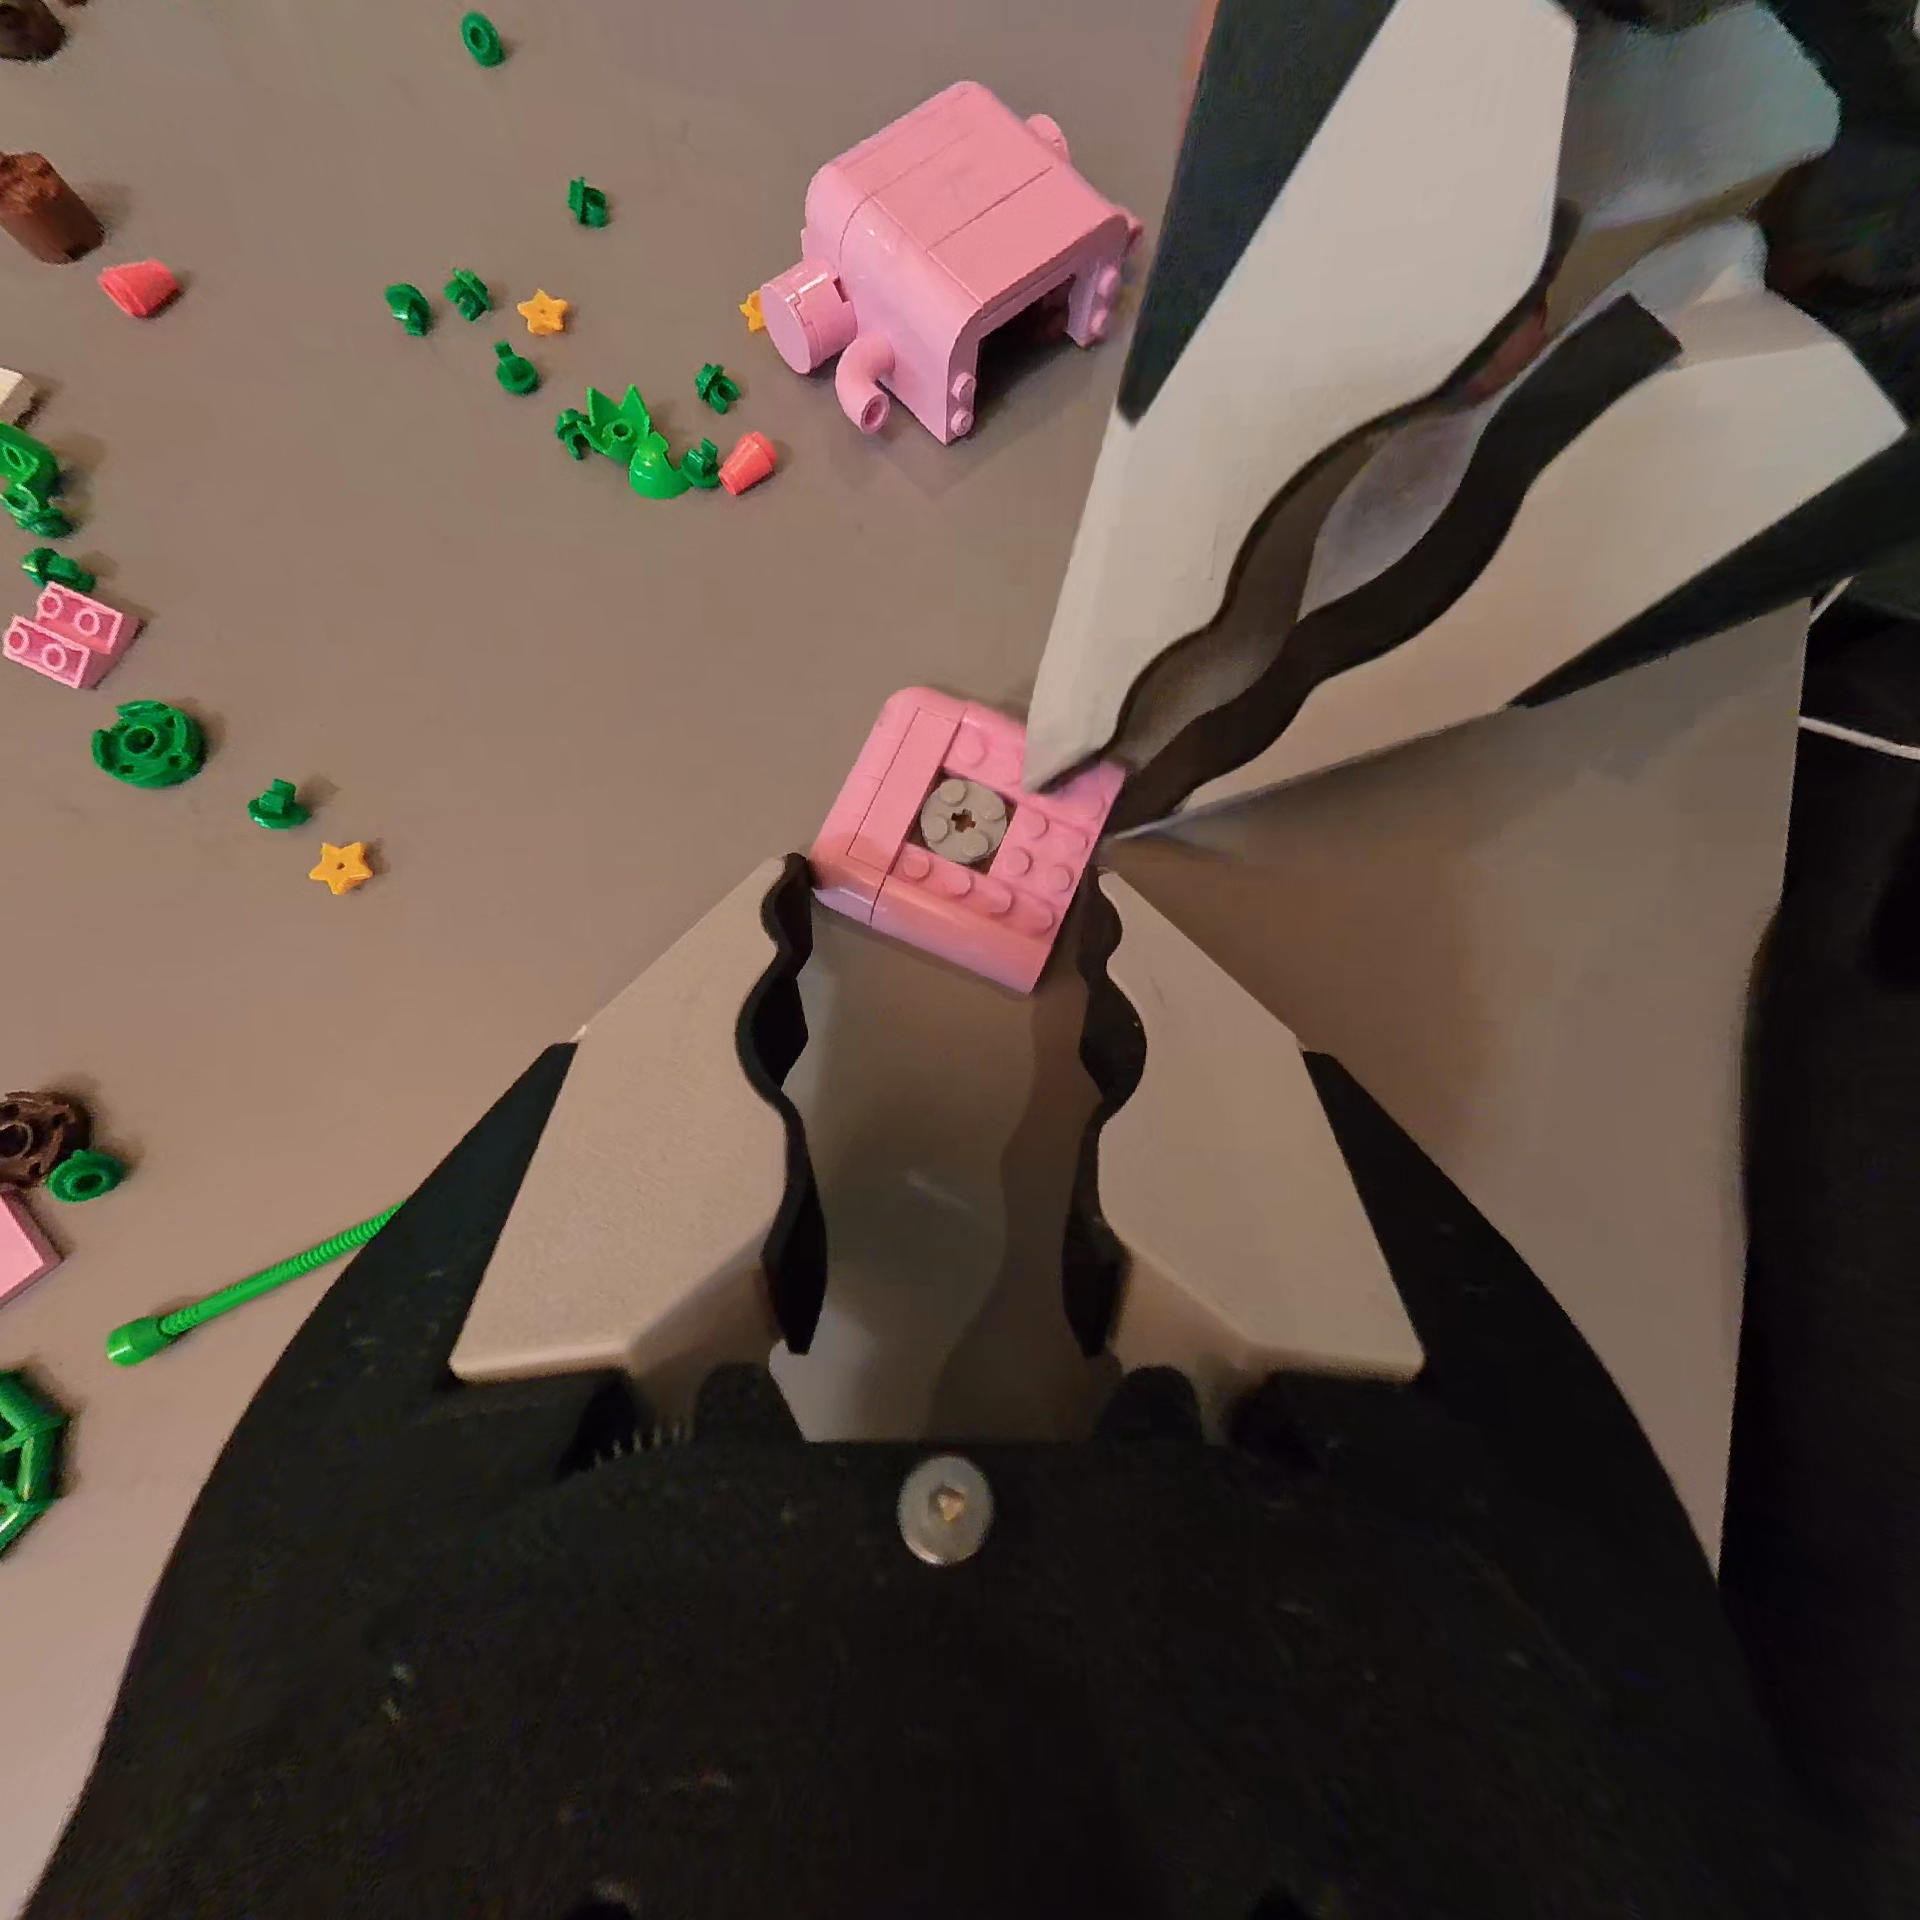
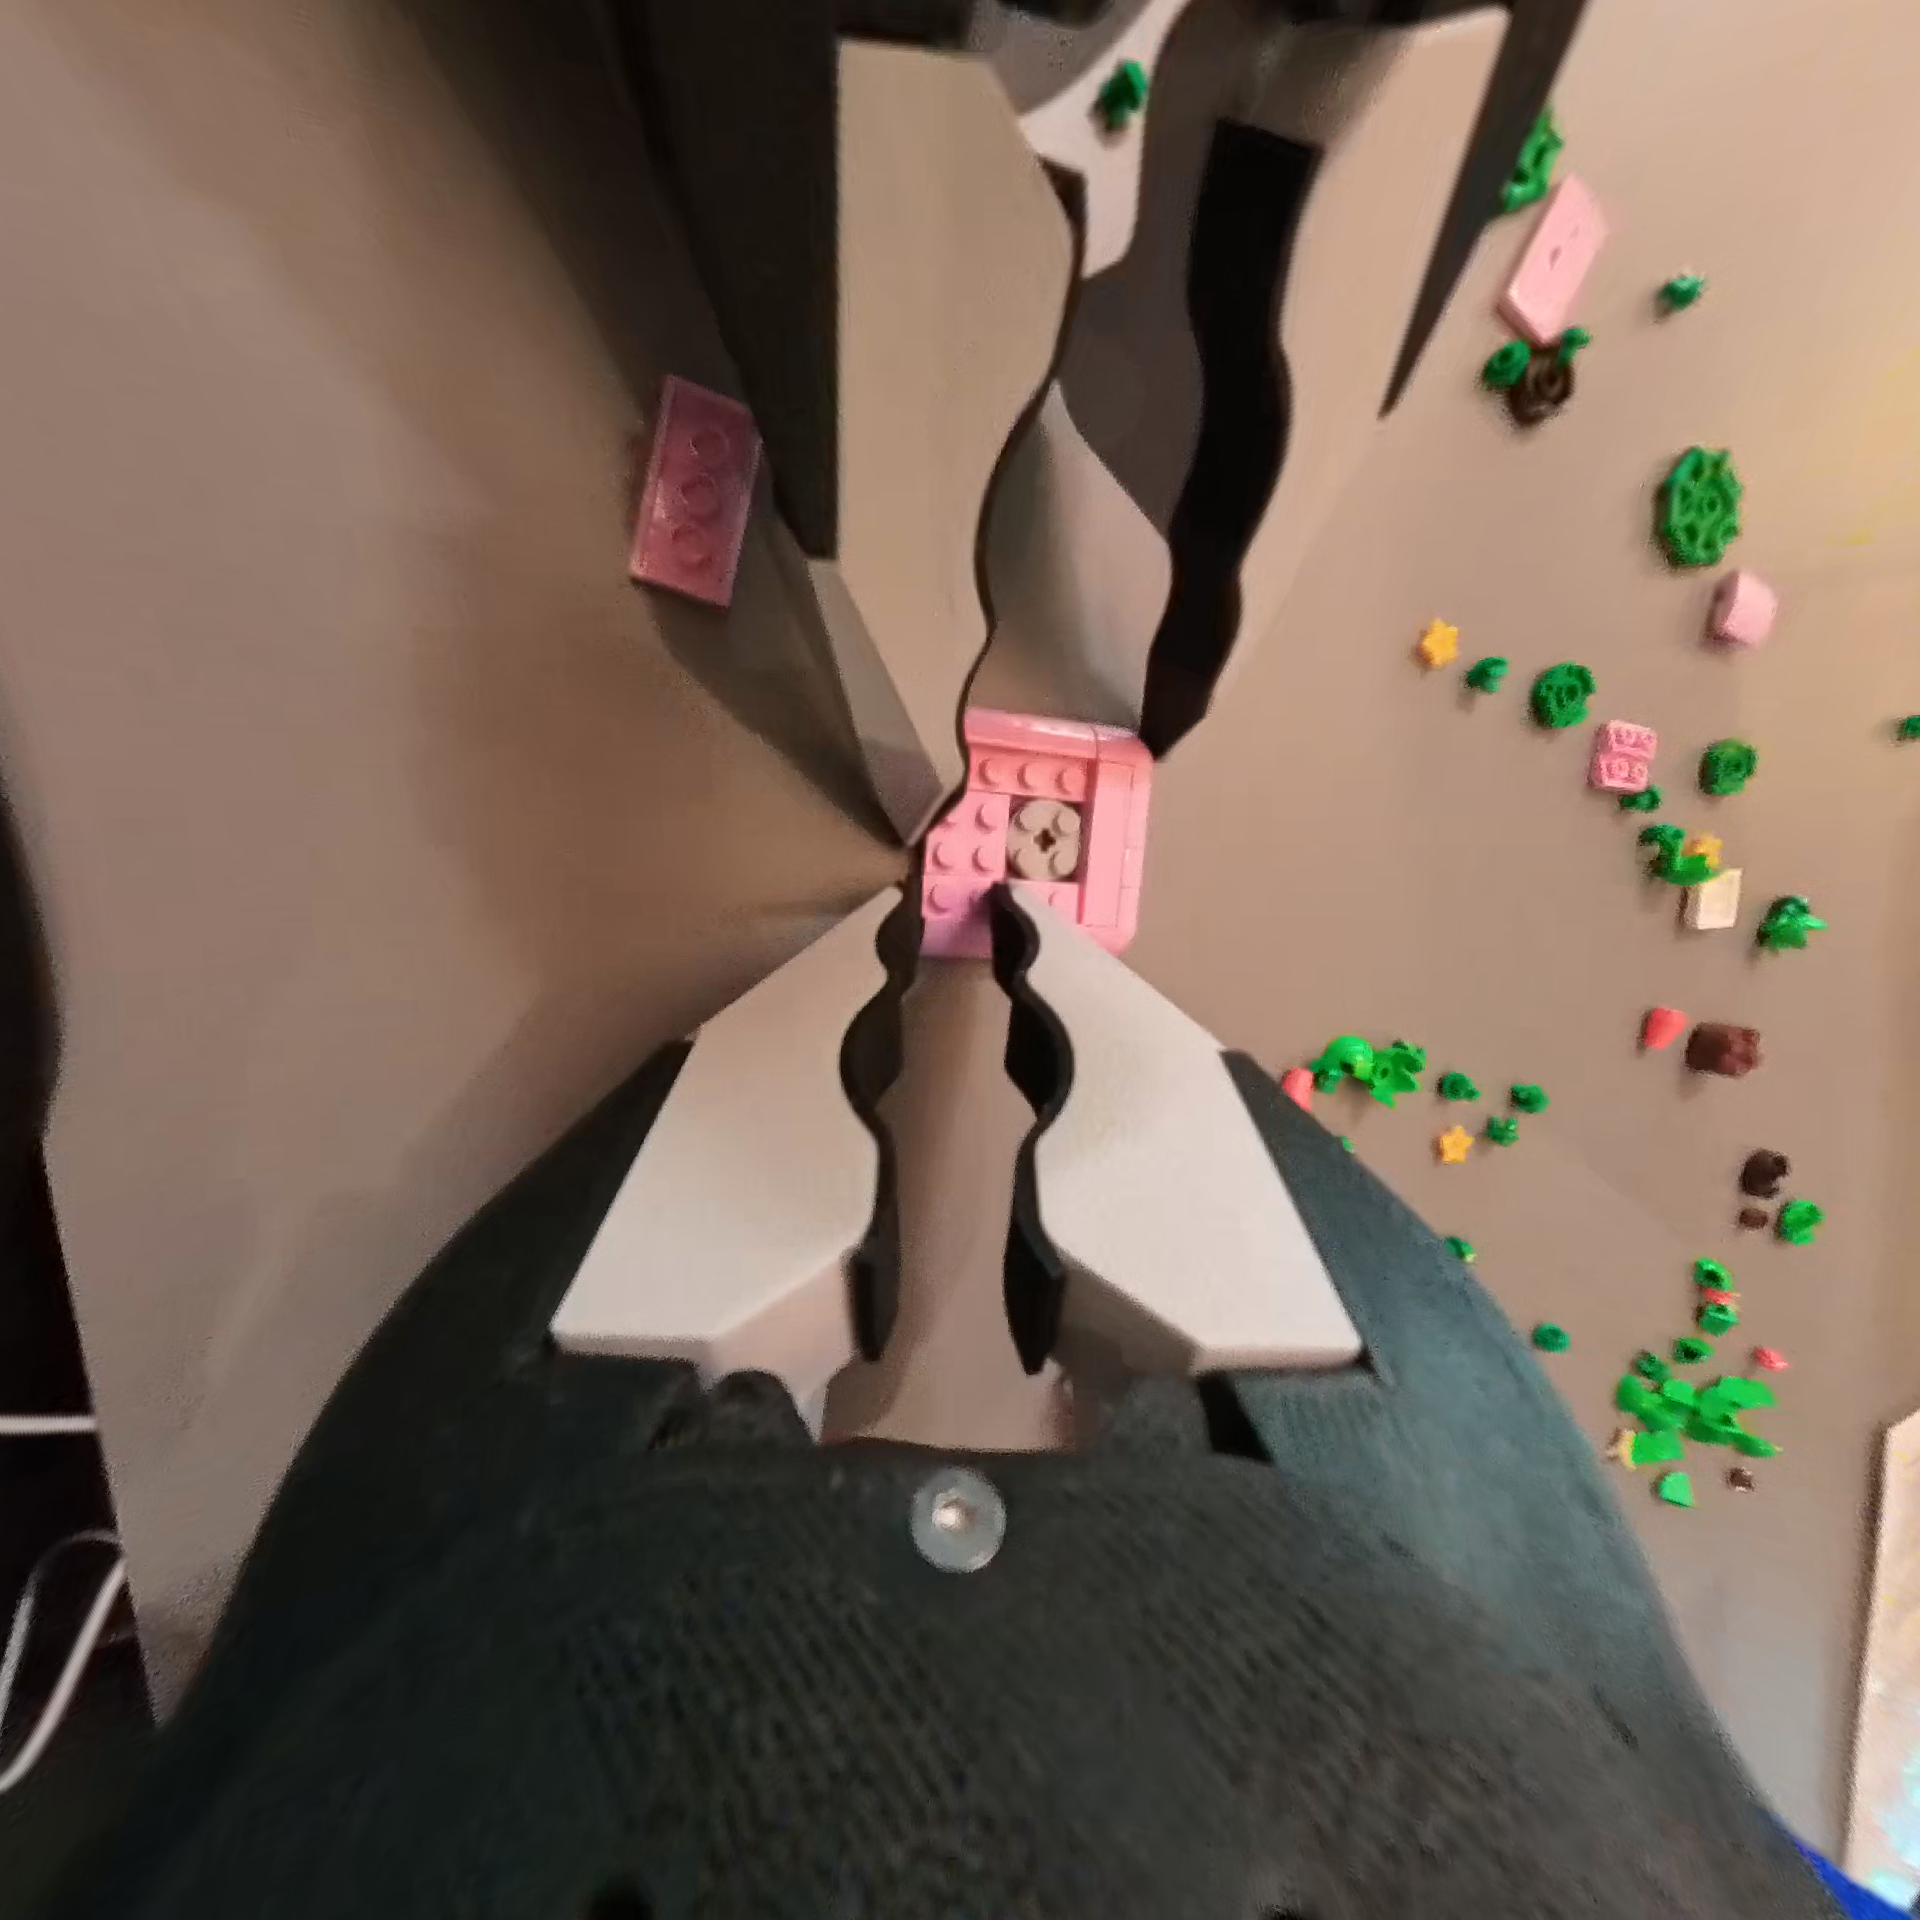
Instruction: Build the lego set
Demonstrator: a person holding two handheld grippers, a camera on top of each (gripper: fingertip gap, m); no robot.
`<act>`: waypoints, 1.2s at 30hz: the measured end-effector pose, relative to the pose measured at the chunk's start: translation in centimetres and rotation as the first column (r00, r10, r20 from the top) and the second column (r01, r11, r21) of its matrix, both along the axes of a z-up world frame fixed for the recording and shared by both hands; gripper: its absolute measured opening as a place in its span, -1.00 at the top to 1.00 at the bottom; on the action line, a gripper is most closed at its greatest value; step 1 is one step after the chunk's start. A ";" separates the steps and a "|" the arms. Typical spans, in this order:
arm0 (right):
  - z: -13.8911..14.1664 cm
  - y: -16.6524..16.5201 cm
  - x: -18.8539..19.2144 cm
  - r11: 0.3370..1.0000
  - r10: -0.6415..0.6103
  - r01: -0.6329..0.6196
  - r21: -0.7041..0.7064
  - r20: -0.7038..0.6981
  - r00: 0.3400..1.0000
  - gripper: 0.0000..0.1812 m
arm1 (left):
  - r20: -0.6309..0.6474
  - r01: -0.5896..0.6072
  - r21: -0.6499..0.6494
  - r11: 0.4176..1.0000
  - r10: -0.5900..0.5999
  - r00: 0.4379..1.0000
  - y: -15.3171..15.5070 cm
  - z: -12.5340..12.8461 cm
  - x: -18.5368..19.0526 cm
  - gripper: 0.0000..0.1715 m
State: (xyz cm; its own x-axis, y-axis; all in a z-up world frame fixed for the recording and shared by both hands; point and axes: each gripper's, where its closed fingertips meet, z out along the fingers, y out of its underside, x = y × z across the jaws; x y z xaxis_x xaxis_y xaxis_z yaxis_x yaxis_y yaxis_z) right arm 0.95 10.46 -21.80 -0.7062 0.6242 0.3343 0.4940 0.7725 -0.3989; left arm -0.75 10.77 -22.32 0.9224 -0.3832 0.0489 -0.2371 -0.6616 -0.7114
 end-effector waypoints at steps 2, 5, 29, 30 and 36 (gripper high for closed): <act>0.0 0.1 0.0 1.000 -0.010 0.010 0.002 0.029 1.000 0.86 | -0.002 -0.008 -0.001 1.000 0.008 1.000 0.0 0.0 -0.1 0.42; 0.0 0.0 0.0 0.997 -0.042 0.046 -0.069 0.063 0.997 0.87 | 0.002 -0.016 -0.002 1.000 0.016 1.000 0.0 0.0 -0.1 0.43; 0.8 1.8 -0.7 0.861 -0.332 0.327 -0.388 0.057 0.942 0.72 | 0.002 -0.028 0.000 1.000 0.028 1.000 0.0 0.0 -0.2 0.43; 0.7 1.7 -0.7 0.848 -0.340 0.341 -0.405 0.077 0.937 0.74 | 0.002 -0.028 0.000 1.000 0.028 1.000 0.0 0.0 -0.2 0.43; 0.5 1.8 -1.0 0.719 -0.410 0.467 -0.515 0.228 0.883 0.91 | -0.002 -0.027 0.000 1.000 0.027 1.000 0.0 0.0 -0.2 0.42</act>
State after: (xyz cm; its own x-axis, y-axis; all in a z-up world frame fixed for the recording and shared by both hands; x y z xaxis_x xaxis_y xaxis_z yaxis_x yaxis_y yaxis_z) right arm -0.07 12.25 -21.33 -0.3167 0.9259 -0.2058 0.7779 0.1294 -0.6149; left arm -0.98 10.74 -22.33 0.9326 -0.3578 0.0468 -0.2205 -0.6679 -0.7108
